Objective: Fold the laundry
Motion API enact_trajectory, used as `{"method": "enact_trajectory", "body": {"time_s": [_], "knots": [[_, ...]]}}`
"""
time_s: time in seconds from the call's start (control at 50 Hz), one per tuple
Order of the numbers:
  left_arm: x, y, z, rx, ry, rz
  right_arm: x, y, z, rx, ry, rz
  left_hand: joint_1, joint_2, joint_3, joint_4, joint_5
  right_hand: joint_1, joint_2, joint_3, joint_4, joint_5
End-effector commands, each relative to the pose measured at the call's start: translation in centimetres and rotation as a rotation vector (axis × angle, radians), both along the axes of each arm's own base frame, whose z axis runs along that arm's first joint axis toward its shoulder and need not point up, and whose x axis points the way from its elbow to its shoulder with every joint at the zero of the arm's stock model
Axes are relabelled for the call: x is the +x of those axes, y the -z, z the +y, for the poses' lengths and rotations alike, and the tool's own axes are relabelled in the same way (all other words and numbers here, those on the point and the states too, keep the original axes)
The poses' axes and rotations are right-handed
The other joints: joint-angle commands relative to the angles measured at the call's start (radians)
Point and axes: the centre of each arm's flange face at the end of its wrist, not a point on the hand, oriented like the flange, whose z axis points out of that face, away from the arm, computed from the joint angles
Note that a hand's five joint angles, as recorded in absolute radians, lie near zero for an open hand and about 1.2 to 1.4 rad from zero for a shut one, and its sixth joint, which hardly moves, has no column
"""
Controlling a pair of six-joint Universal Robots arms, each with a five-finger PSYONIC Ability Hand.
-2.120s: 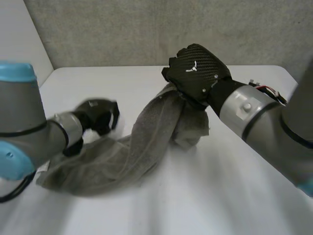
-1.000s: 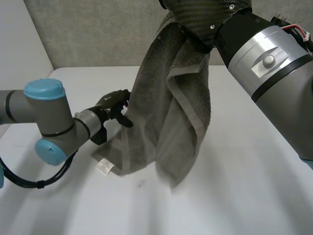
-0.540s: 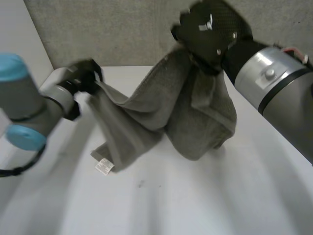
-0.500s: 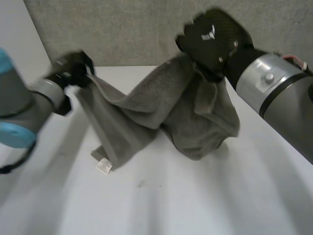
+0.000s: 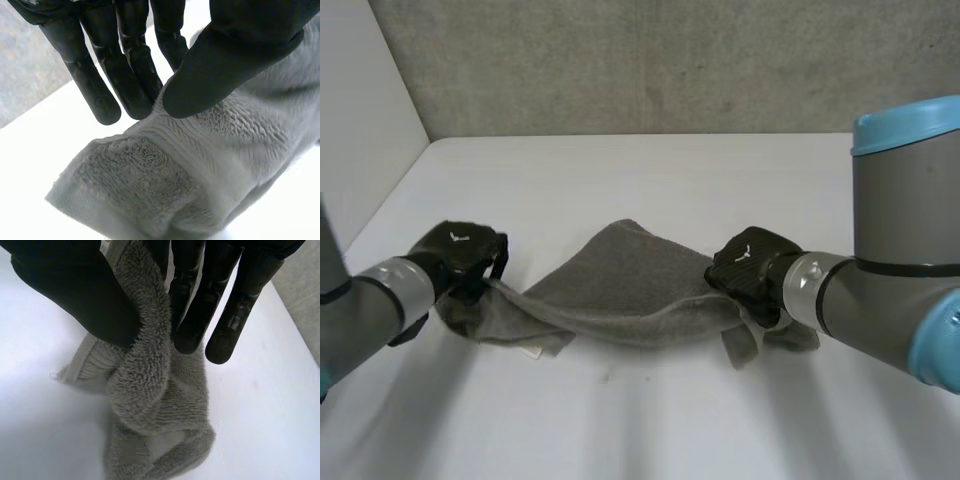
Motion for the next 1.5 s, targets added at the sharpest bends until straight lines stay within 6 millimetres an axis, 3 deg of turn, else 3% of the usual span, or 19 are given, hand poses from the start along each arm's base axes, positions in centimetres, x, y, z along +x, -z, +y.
{"method": "enact_trajectory", "body": {"time_s": [0.02, 0.08, 0.1, 0.12, 0.14, 0.16, 0.18, 0.26, 0.3, 0.44, 0.52, 0.56, 0.7, 0.76, 0.88, 0.96, 1.02, 1.24, 1.5], "knots": [[-3.0, -3.5, -5.8, -0.240, 0.008, 0.041, 2.5, -3.0, -4.5, -0.302, 0.042, -0.099, 0.214, 0.181, 0.180, 0.179, 0.188, 0.437, 0.217, 0.211, 0.201, 0.232], [-4.3, -6.5, -7.0, -0.367, 0.016, 0.097, 3.7, -7.2, -7.4, -0.564, 0.102, -0.237, 0.214, 0.181, 0.180, 0.179, 0.188, 0.437, 0.217, 0.211, 0.201, 0.232], [-5.0, -9.8, -8.1, -0.499, 0.003, 0.160, 4.2, -10.5, -8.7, -0.741, 0.135, -0.341, 0.214, 0.181, 0.180, 0.179, 0.188, 0.437, 0.217, 0.211, 0.201, 0.232], [-5.6, -13.9, -8.9, -0.649, -0.019, 0.246, 4.2, -10.5, -8.7, -0.742, 0.135, -0.342, 0.214, 0.181, 0.180, 0.179, 0.188, 0.437, 0.217, 0.211, 0.201, 0.232], [-5.6, -13.9, -8.9, -0.650, -0.019, 0.247, 4.3, -13.4, -9.5, -0.892, 0.169, -0.431, 0.214, 0.181, 0.180, 0.179, 0.188, 0.437, 0.217, 0.211, 0.201, 0.232], [-5.7, -17.6, -9.1, -0.791, -0.050, 0.323, 4.3, -16.0, -9.8, -1.024, 0.194, -0.507, 0.214, 0.181, 0.180, 0.179, 0.188, 0.437, 0.217, 0.211, 0.201, 0.232], [-5.4, -20.9, -9.1, -0.918, -0.087, 0.399, 4.3, -16.0, -9.8, -1.026, 0.194, -0.507, 0.214, 0.181, 0.180, 0.179, 0.188, 0.437, 0.217, 0.211, 0.201, 0.232], [-4.5, -25.4, -8.4, -1.108, -0.150, 0.505, 3.8, -20.4, -8.8, -1.246, 0.207, -0.638, 0.214, 0.181, 0.180, 0.179, 0.188, 0.437, 0.217, 0.211, 0.201, 0.232], [-4.4, -26.3, -7.9, -1.159, -0.157, 0.533, 3.9, -20.3, -8.5, -1.239, 0.180, -0.633, 0.214, 0.181, 0.180, 0.179, 0.188, 0.437, 0.217, 0.211, 0.201, 0.232], [-4.4, -17.9, -7.1, -0.886, -0.154, 0.415, 4.6, -14.3, -7.7, -1.002, -0.043, -0.482, 0.214, 0.181, 0.180, 0.179, 0.188, 0.437, 0.217, 0.211, 0.201, 0.232], [-4.4, -13.0, -6.3, -0.748, -0.134, 0.356, 2.9, -8.6, -8.4, -0.754, -0.075, -0.340, 0.214, 0.181, 0.180, 0.179, 0.188, 0.437, 0.217, 0.211, 0.201, 0.232], [-4.4, -8.1, -5.0, -0.611, -0.096, 0.299, 2.4, -6.8, -8.3, -0.673, -0.080, -0.301, 0.214, 0.181, 0.180, 0.179, 0.188, 0.437, 0.217, 0.211, 0.201, 0.232], [-4.0, 0.4, -2.5, -0.365, -0.068, 0.203, 0.2, 2.1, -8.1, -0.388, -0.055, -0.132, 0.214, 0.181, 0.180, 0.179, 0.188, 0.437, 0.217, 0.211, 0.201, 0.232], [-3.6, 3.0, -1.7, -0.284, -0.071, 0.165, -0.2, 3.7, -8.0, -0.354, -0.053, -0.096, 0.214, 0.181, 0.180, 0.179, 0.188, 0.437, 0.217, 0.211, 0.201, 0.232], [-3.4, 3.9, -0.7, -0.251, -0.064, 0.137, -1.5, 5.6, -7.9, -0.327, -0.049, -0.005, 0.214, 0.181, 0.180, 0.179, 0.188, 0.356, 0.136, 0.130, 0.120, 0.151], [-3.3, 3.3, -0.4, -0.263, -0.062, 0.141, -1.7, 5.2, -7.4, -0.281, 0.002, -0.054, 0.214, 0.181, 0.180, 0.179, 0.188, -0.349, -0.569, -0.575, -0.585, -0.554], [-3.2, 2.8, 0.0, -0.270, -0.062, 0.144, -2.2, 4.1, -7.4, -0.241, 0.094, -0.137, 0.214, 0.181, 0.180, 0.179, 0.188, -0.597, -0.818, -0.823, -0.834, -0.802], [-3.6, 1.9, 1.0, -0.275, -0.044, 0.155, -5.5, 2.2, -6.9, -0.032, 0.510, -0.488, 0.214, 0.181, 0.180, 0.179, 0.188, -0.704, -0.924, -0.930, -0.940, -0.909], [-3.6, -0.8, 1.1, -0.346, -0.046, 0.186, -6.1, 2.2, -4.5, 0.195, 0.687, -0.780, 0.214, 0.181, 0.180, 0.179, 0.188, -0.704, -0.924, -0.930, -0.940, -0.909]]}}
